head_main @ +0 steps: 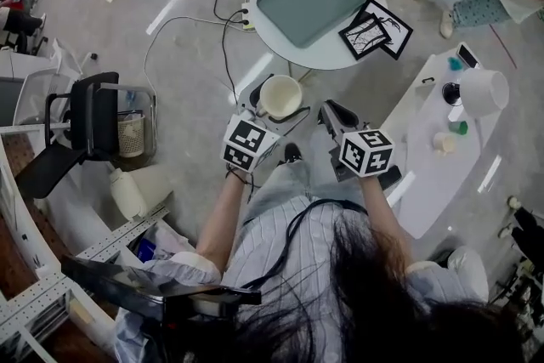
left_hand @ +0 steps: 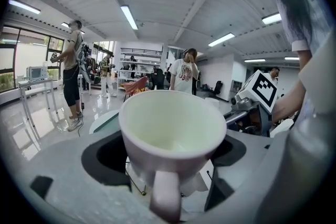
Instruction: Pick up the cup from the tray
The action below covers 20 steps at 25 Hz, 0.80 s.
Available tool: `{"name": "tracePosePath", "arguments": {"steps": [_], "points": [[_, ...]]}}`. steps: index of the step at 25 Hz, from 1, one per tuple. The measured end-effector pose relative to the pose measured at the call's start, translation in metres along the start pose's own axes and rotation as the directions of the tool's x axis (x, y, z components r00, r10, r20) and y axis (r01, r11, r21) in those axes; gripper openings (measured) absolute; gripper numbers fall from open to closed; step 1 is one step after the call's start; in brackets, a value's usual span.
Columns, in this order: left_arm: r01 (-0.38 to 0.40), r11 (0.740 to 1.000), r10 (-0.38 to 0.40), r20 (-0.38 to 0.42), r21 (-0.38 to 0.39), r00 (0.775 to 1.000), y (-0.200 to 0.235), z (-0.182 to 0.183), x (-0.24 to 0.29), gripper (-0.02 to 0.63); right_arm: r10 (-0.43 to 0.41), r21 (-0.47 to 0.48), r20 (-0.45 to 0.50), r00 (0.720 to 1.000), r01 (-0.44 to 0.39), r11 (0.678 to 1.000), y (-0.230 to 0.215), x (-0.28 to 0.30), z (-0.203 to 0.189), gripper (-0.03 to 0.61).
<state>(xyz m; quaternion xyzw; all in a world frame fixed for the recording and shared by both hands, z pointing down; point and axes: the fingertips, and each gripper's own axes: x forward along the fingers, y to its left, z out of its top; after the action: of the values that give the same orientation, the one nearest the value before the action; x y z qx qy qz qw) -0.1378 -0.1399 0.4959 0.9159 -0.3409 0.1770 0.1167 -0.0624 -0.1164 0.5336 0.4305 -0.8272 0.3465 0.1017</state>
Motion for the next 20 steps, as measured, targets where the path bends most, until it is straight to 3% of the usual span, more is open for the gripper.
{"name": "tracePosePath", "arguments": {"steps": [10,20], "points": [[0.011,1.000,-0.011,0.020,0.005,1.000,-0.034,0.007,-0.006,0.443,0.002,-0.013,0.005,1.000,-0.002,1.000,0.007,-0.035,-0.012,0.043],[-0.002,1.000,0.002,0.025,0.004,1.000,-0.106,0.011,-0.016,0.442,0.034,-0.020,0.024,0.999,-0.034,0.999,0.006,-0.100,-0.033,0.043]]}}
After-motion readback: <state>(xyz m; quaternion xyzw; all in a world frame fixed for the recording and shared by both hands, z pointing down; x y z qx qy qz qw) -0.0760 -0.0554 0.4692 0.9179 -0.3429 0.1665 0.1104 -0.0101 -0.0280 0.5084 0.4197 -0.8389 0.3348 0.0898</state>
